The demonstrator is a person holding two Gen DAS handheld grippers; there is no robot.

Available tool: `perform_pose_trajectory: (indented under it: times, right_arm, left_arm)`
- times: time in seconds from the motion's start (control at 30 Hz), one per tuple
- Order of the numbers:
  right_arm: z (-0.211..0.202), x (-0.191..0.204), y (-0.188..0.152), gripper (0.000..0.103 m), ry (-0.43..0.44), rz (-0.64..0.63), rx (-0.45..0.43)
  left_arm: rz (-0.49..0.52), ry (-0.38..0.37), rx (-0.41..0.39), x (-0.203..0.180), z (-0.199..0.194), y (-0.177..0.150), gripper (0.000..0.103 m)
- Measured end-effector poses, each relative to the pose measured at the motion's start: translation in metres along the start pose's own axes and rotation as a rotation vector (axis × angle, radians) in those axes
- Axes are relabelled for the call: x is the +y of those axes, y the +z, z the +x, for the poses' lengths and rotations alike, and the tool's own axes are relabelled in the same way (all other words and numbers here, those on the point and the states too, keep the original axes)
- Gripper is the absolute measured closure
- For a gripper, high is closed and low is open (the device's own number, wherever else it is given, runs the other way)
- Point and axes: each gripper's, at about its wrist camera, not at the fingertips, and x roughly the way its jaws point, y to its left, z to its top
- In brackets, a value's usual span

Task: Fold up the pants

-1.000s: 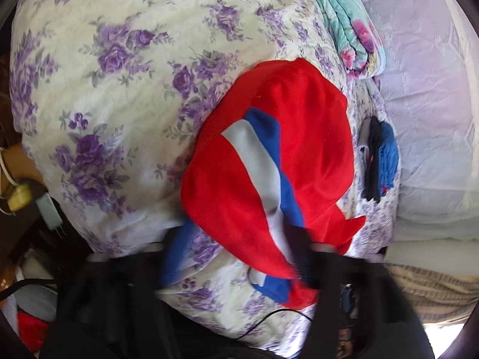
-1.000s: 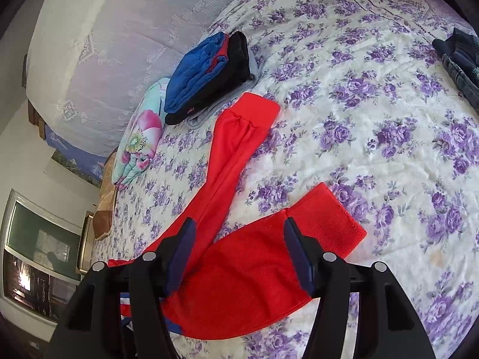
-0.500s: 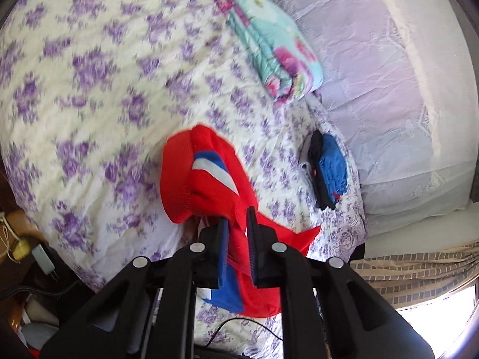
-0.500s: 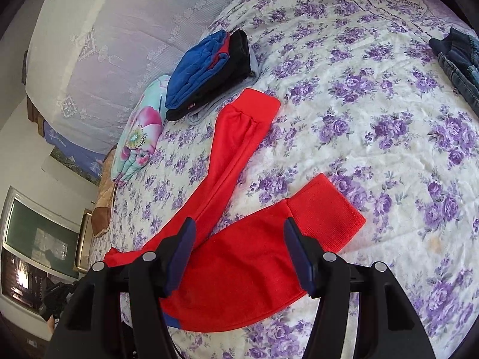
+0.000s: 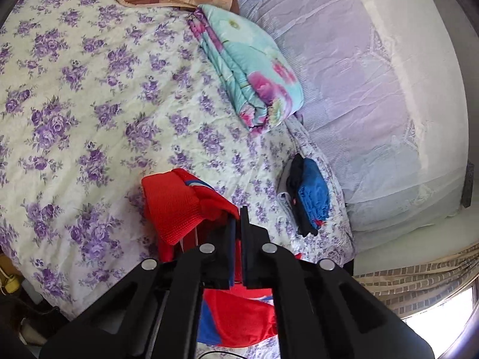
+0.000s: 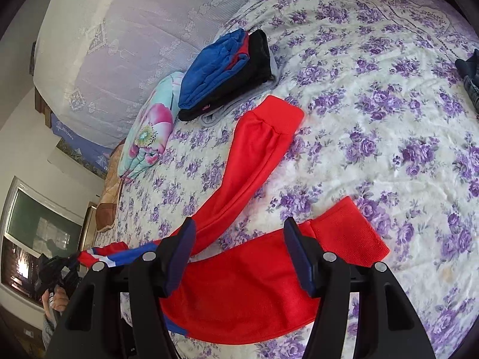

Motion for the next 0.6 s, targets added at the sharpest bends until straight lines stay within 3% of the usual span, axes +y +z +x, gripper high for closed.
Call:
perform_pose_trajectory:
  times: [0.13, 0.23, 0.33, 0.47, 0.6]
  right_arm:
    - [-0.007, -0.011, 0.001, 0.042, -0.011, 0.027, -0.012]
    - [0.008, -0.016, 0.01, 0.042, -0.03, 0.038, 0.011]
    - [0.03, -0.014, 0.028, 0.042, -0.031, 0.056, 0.017]
    - [0.069, -0.01, 0.059, 0.04, -0.018, 0.101, 0.036]
    - [0.116, -0.024, 0.079, 0.039, -0.017, 0.241, 0.08]
  left_arm:
    - [0.074, 0.005, -0.061, -0.029, -0.028, -0.002, 0.102]
    - [0.07, 0.063, -0.052, -0.029, -0.008, 0.024, 0.102]
    - [0.052, 0.068, -0.044, -0.028, 0.019, 0.045, 0.102]
    - [0.032, 0.06, -0.043, -0.033, 0.036, 0.055, 0.102]
    - [0.033, 0.08, -0.052, -0.033, 0.038, 0.057, 0.102]
